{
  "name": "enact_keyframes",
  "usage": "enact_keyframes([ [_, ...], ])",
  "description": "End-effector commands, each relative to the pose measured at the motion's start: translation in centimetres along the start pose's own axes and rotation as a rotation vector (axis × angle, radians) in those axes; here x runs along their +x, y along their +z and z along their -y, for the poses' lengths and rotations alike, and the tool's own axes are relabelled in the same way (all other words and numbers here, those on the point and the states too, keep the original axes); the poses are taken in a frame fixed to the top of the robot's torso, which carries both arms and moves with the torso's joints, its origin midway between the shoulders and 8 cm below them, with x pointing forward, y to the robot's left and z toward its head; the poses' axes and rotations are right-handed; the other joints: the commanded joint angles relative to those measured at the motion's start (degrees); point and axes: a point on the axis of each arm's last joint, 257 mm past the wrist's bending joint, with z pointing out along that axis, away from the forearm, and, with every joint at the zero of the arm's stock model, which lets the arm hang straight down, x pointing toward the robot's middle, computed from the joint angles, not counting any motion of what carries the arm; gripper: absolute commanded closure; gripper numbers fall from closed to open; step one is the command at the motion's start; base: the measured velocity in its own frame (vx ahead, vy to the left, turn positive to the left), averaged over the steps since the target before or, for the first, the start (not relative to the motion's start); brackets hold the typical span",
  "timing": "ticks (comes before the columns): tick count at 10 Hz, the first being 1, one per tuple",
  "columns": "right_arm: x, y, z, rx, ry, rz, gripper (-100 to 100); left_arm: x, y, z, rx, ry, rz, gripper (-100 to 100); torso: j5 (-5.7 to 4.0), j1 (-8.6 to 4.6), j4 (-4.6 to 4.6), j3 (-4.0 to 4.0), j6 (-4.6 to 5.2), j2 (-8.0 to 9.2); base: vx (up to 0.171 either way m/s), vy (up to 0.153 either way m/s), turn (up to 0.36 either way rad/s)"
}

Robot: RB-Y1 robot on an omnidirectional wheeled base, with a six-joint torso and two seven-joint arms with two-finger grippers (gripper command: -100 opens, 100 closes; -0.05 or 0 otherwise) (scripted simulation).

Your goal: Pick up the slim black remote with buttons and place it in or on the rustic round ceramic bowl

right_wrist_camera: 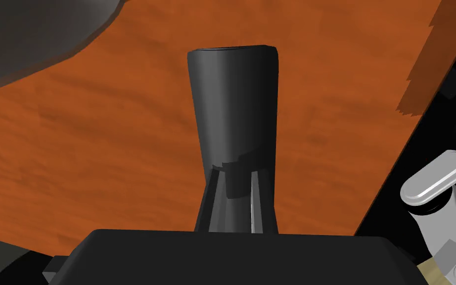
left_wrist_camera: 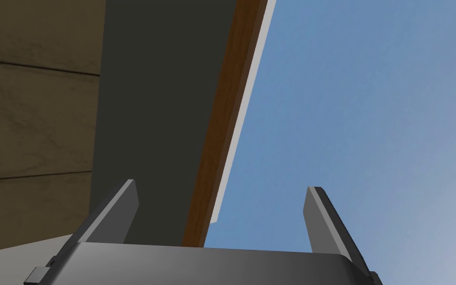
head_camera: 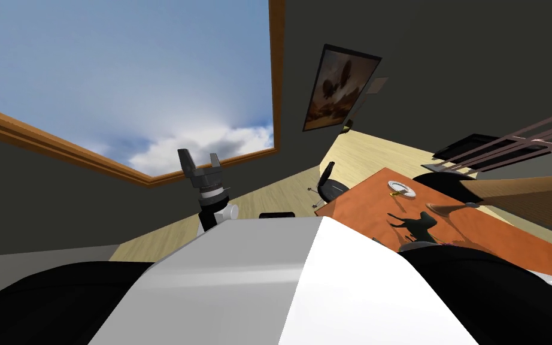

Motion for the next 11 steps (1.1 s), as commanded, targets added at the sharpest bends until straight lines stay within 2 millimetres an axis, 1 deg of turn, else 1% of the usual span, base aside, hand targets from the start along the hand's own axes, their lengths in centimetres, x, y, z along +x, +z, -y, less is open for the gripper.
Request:
enact_keyframes([
  [1,-0.2,-0.1,-0.5,-0.012,0.035,0.009,100,0.0,0.0,0.0,0.000,0.000,0.000,0,0.00,0.00,0.00,0.00,0.00,0.00,-0.225,-0.046,-0.104],
  [5,-0.6,-0.2,-1.8,-0.044,0.109,0.030,100,0.0,0.0,0.0,0.000,0.000,0.000,0,-0.06,-0.15,0.05,0.13,0.13,0.22,-0.227,-0.062,-0.094],
  [7,-0.8,-0.3,-2.4,-0.059,0.136,0.038,100,0.0,0.0,0.0,0.000,0.000,0.000,0,-0.05,-0.04,0.03,0.01,0.08,-0.03,-0.145,-0.028,-0.057],
  [8,-0.9,-0.3,-3.0,-0.073,0.160,0.044,100,0.0,0.0,0.0,0.000,0.000,0.000,0,-0.03,0.03,0.00,-0.09,0.07,-0.20,-0.199,-0.020,-0.061],
  [10,-1.0,-0.4,-3.8,-0.090,0.192,0.051,100,0.0,0.0,0.0,0.000,0.000,0.000,0,-0.04,-0.03,0.03,0.04,0.22,0.04,-0.185,-0.056,-0.087],
  [11,-1.0,-0.3,-3.6,-0.085,0.179,0.047,100,0.0,0.0,0.0,0.000,0.000,0.000,0,-0.05,-0.07,0.02,-0.02,0.18,-0.10,-0.064,-0.025,-0.016],
])
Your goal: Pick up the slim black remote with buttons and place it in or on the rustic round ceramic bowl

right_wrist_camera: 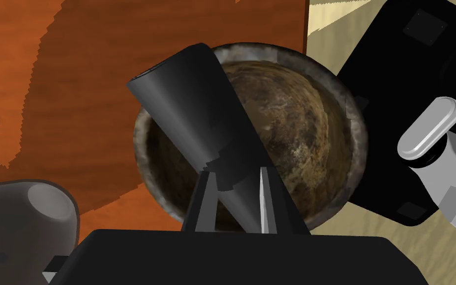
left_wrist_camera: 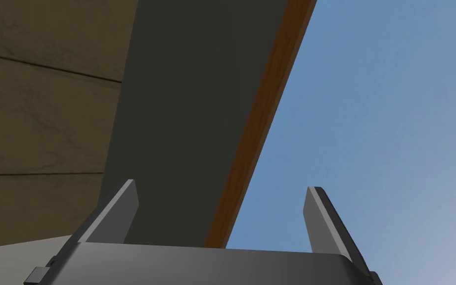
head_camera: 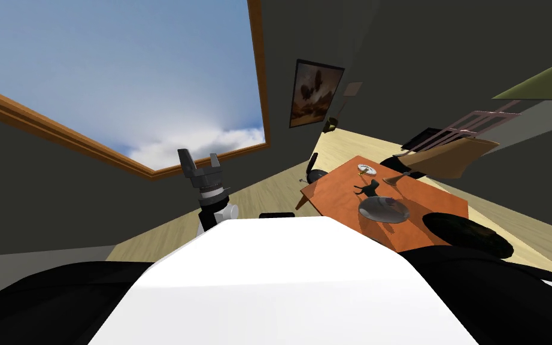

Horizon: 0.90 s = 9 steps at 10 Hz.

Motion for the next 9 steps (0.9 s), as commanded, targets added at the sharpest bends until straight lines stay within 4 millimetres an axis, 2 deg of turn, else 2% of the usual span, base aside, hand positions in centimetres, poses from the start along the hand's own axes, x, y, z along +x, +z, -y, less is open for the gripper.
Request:
enact_keyframes([
  [1,0.0,0.0,0.0,0.000,0.000,0.000,-100,0.0,0.0,0.0,0.000,0.000,0.000,0,0.00,0.00,0.00,0.00,0.00,0.00,-0.016,-0.004,-0.006],
  [5,0.1,0.0,-0.1,-0.001,0.000,-0.001,-100,0.0,0.0,0.0,0.000,0.000,0.000,0,0.02,0.07,-0.11,-0.27,-0.05,-0.44,-0.002,0.000,0.000],
  [6,0.1,0.0,-0.1,-0.001,0.000,-0.001,0,0.0,0.0,0.0,0.000,0.000,0.000,0,0.02,0.07,-0.11,-0.28,-0.05,-0.46,0.000,0.000,0.000],
  [7,-0.6,-1.1,0.9,0.001,-0.011,0.001,-100,0.0,0.0,0.0,0.000,0.000,0.000,0,0.02,0.07,-0.11,-0.28,-0.05,-0.46,-0.007,0.015,-0.074],
  [9,-1.3,-2.2,1.9,0.003,-0.022,0.002,-100,0.0,0.0,0.0,0.000,0.000,0.000,0,0.05,0.18,-0.11,-0.26,-0.04,-0.42,-0.020,0.027,-0.072],
])
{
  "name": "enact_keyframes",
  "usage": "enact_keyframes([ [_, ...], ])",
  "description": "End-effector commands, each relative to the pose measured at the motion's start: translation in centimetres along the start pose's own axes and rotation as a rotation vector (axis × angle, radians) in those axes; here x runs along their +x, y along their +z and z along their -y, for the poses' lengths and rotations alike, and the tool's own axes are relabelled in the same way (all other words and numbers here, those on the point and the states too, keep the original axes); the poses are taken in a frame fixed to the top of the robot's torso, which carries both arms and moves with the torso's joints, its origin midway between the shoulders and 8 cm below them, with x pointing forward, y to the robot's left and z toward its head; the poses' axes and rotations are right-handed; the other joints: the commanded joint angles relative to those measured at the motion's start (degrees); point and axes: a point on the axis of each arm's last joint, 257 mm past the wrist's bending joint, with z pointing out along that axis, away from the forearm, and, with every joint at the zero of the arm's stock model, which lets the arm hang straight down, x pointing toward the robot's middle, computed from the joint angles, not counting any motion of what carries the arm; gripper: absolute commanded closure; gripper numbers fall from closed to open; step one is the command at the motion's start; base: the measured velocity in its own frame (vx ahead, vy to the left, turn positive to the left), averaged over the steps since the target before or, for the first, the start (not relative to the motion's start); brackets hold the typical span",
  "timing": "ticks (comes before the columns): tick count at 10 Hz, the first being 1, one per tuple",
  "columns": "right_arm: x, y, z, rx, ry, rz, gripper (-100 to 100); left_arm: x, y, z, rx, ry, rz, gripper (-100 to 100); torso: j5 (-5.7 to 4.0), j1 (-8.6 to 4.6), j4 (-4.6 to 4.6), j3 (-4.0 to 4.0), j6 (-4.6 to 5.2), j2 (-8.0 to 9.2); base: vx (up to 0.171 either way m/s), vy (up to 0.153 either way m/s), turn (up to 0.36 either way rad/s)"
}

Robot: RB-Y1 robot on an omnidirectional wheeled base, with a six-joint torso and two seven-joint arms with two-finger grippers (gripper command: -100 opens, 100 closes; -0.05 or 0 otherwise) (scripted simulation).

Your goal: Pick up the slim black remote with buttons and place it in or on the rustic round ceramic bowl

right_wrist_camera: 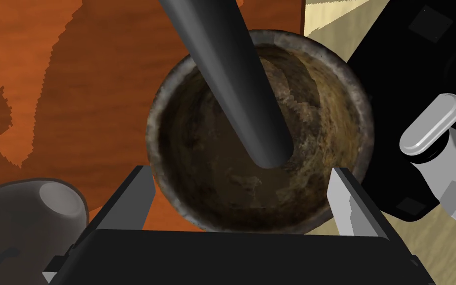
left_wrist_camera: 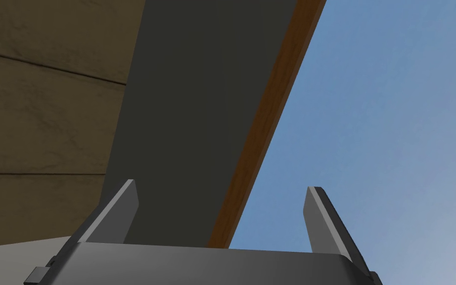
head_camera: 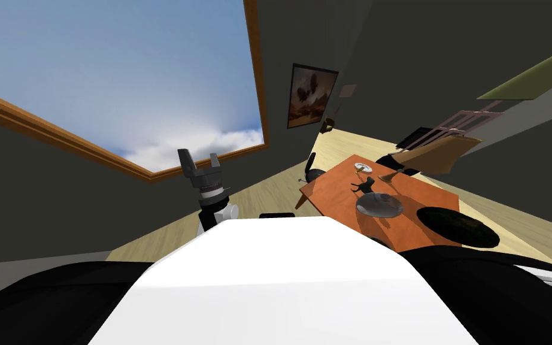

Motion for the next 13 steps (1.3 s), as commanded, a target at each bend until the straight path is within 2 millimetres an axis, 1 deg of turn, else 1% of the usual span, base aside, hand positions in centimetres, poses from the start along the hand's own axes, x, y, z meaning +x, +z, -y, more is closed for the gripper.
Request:
enact_keyframes([
  [1,-0.5,-1.0,0.7,0.000,-0.009,0.002,-100,0.0,0.0,0.0,0.000,0.000,0.000,0,0.00,0.00,0.00,0.00,0.00,0.00,-0.020,0.024,-0.053],
  [6,-2.4,-3.7,2.7,0.001,-0.040,0.004,-100,0.0,0.0,0.0,0.000,0.000,0.000,0,-0.01,-0.01,0.00,-0.01,0.01,-0.02,-0.015,0.022,-0.055],
  [7,-2.2,-3.4,2.4,0.002,-0.037,0.003,-100,0.0,0.0,0.0,0.000,0.000,0.000,0,-0.01,-0.01,0.00,-0.01,0.00,-0.03,-0.004,0.010,-0.011],
  [8,-2.2,-3.4,2.4,0.001,-0.037,0.003,0,0.0,0.0,0.0,0.000,0.000,0.000,0,-0.03,-0.06,-0.01,-0.02,0.00,-0.05,0.000,0.000,0.000],
  [13,-2.2,-3.4,2.4,0.001,-0.037,0.003,0,0.0,0.0,0.0,0.000,0.000,0.000,0,-0.05,-0.12,-0.01,-0.04,0.00,-0.07,0.000,0.000,0.000],
])
